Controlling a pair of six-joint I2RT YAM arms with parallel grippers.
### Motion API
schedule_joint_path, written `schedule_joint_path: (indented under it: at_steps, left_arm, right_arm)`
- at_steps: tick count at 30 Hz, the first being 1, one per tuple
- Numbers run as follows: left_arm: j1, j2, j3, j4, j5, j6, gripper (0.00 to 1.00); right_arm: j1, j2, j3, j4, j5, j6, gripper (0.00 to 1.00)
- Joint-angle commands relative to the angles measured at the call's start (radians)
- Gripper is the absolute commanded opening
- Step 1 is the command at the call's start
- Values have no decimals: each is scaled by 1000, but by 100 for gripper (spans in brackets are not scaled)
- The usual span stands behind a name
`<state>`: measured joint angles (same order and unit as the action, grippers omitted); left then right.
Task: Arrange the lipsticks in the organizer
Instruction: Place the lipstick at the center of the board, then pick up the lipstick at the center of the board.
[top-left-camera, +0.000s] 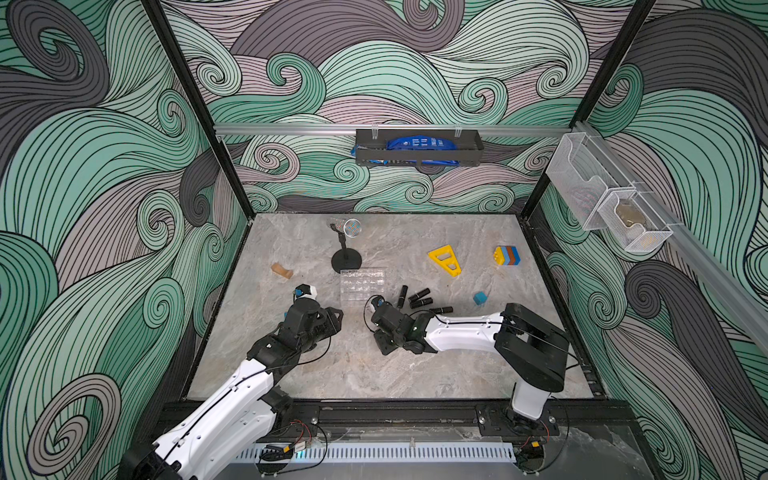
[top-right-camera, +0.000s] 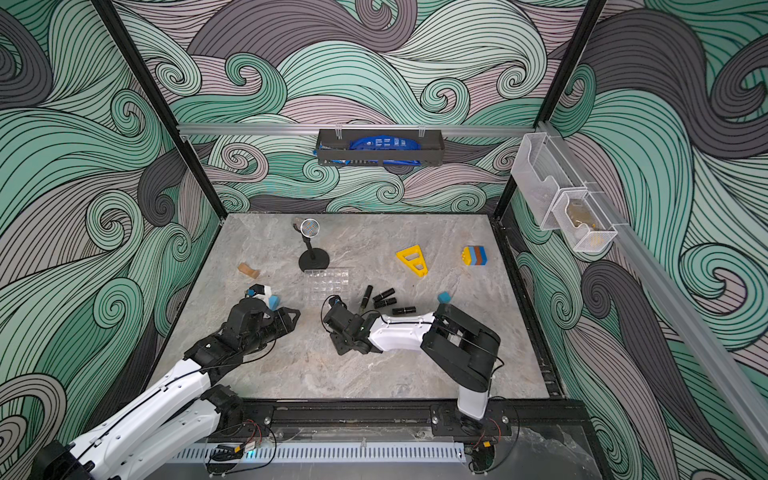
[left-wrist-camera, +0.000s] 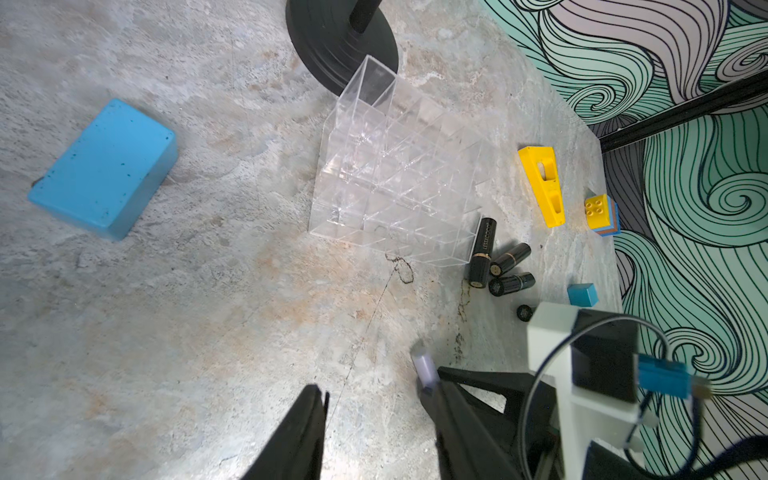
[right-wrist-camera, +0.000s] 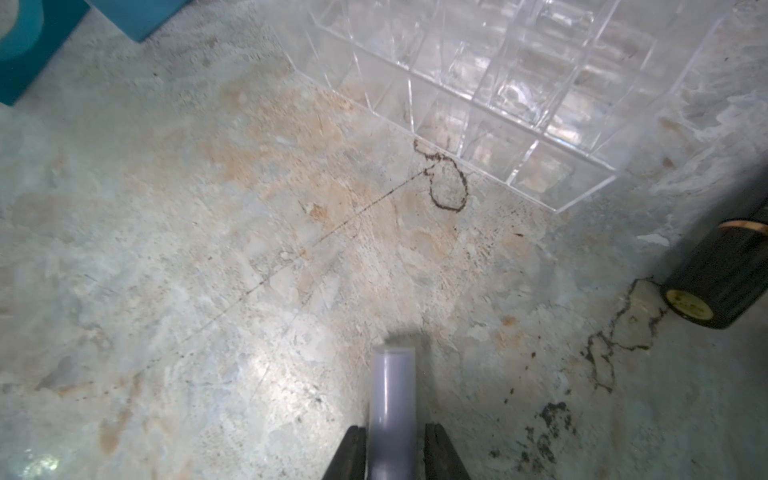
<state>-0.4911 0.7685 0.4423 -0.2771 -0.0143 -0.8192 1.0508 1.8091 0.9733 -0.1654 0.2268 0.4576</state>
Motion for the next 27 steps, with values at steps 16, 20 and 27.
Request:
schedule_joint_path:
  at_steps: [16, 20, 27]
  left_arm:
    - [8, 0, 26, -30, 93, 88, 45]
    - [-19, 18, 19, 42, 255, 85, 49]
    - [-166, 61, -68, 442, 417, 28, 71]
  right_arm:
    - [-37, -25, 91, -62, -30, 3, 24]
    - [-95, -211, 25, 24, -113, 76, 22]
    - [-200, -470, -135, 254, -236, 230, 21]
